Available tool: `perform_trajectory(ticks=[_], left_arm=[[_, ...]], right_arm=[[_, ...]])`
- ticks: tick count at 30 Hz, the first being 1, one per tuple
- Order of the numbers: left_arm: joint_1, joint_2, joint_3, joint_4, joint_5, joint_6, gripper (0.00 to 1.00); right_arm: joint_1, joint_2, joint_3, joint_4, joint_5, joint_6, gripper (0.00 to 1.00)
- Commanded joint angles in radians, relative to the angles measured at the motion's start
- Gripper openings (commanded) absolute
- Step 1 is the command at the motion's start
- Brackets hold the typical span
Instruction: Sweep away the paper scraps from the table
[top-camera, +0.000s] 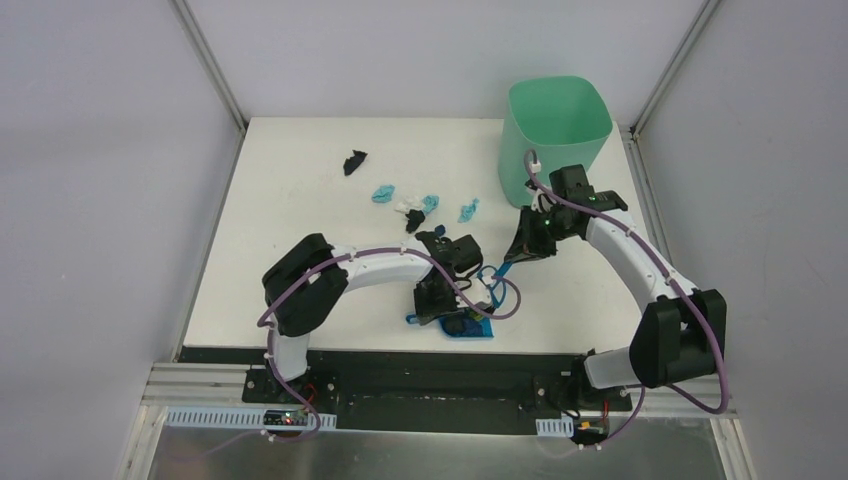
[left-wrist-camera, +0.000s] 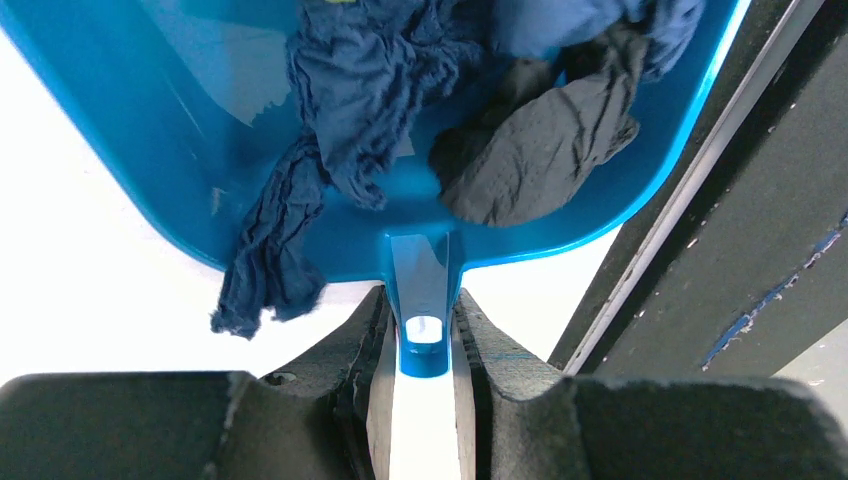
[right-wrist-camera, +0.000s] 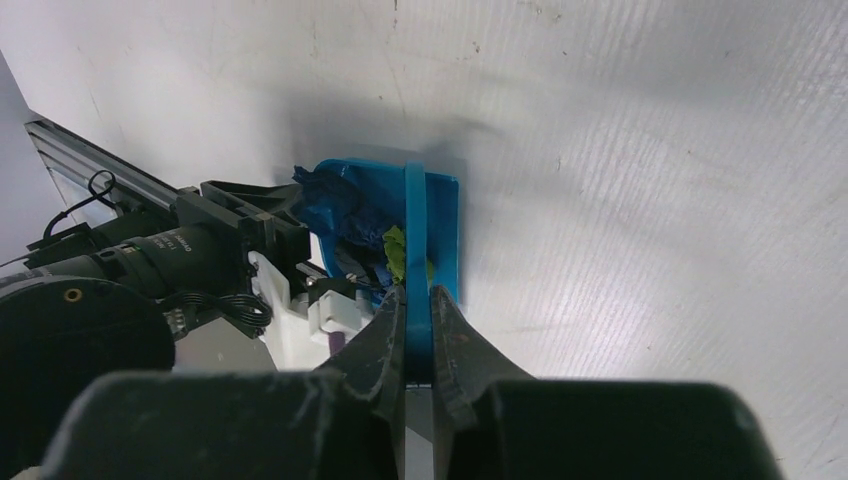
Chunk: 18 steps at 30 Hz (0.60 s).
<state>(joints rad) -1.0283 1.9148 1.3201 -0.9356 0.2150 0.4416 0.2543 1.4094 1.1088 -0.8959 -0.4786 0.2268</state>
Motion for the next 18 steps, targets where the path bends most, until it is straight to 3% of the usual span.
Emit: perform_trajectory(ticks=[1,14,18], left_arm=[[0.025,-0.077,-0.035,0.062,0.021,0.041,0.0],[0.027,-0.089,-0.046,0.073,0.038,0.046,0.0],[0.027,-0.095,-0.044,0.062,0.034,0.046,0.0]], right_arm=[[-0.007,-0.026,0.016,0.044,0.003,-0.02,0.0],[-0.007,-0.026,0.023,0.05,-0.008,-0.025,0.0],[-0.007,-0.058,0.042,0.045,0.049,-0.054,0.0]])
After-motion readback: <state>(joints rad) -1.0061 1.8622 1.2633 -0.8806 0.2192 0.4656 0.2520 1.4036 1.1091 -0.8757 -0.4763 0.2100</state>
